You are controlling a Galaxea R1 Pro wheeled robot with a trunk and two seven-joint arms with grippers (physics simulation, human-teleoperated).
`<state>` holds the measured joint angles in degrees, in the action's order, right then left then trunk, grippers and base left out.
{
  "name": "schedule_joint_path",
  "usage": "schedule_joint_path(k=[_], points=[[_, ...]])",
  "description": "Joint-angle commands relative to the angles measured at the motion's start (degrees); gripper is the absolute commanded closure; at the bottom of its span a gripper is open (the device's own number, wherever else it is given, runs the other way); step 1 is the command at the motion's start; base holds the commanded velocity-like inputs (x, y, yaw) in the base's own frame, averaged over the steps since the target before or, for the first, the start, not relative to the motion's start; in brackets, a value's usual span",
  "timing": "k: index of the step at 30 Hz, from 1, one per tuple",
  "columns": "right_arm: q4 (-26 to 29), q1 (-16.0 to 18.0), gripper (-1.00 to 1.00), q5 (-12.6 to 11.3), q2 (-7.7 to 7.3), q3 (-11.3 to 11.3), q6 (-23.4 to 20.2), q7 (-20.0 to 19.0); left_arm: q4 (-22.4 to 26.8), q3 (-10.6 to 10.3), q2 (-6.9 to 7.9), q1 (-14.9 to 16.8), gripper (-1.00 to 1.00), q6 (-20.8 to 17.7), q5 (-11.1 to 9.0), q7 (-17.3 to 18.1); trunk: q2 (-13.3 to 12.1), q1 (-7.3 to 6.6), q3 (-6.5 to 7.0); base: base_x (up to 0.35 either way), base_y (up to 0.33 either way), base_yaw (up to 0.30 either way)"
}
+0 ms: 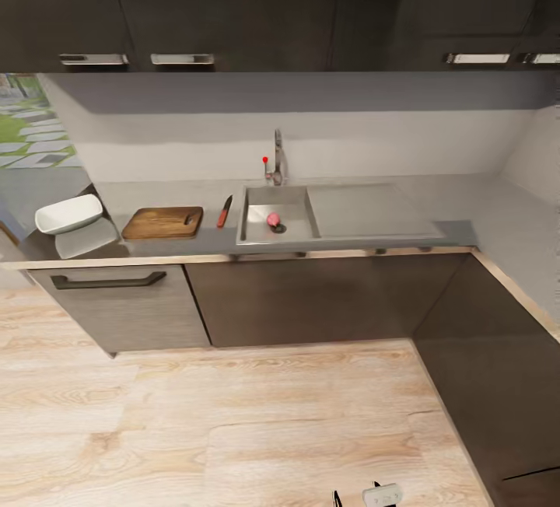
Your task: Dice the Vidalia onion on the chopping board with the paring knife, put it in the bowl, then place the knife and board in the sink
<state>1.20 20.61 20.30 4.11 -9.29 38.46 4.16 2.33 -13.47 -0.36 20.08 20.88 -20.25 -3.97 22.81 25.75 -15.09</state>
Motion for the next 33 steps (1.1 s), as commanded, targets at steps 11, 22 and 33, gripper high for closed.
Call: schedule_joint_path(k=[11, 22, 33], points=[[-0.06, 0.05, -1.00, 0.62, 0.00, -0.29, 0.12, 0.41, -0.05, -0.50, 0.01, 0.04, -1.00, 0.21, -0.22, -0.42, 0.11, 0.03, -0.10, 0.000, -0.342, 0.000], [-0.10, 0.05, -1.00, 0.62, -0.12, -0.29, 0.12, 0.41, -0.02, -0.50, 0.23, 0.04, -1.00, 0.27, -0.22, -0.40, 0.11, 0.03, -0.10, 0.000, -0.303, 0.000], [-0.12, 0.05, -1.00, 0.62, -0.16, -0.29, 0.12, 0.41, 0.04, -0.42, 1.27, 0.04, -1.00, 0.21, -0.31, -0.27, 0.11, 0.03, -0.10, 0.172, -0.023, 0.000]])
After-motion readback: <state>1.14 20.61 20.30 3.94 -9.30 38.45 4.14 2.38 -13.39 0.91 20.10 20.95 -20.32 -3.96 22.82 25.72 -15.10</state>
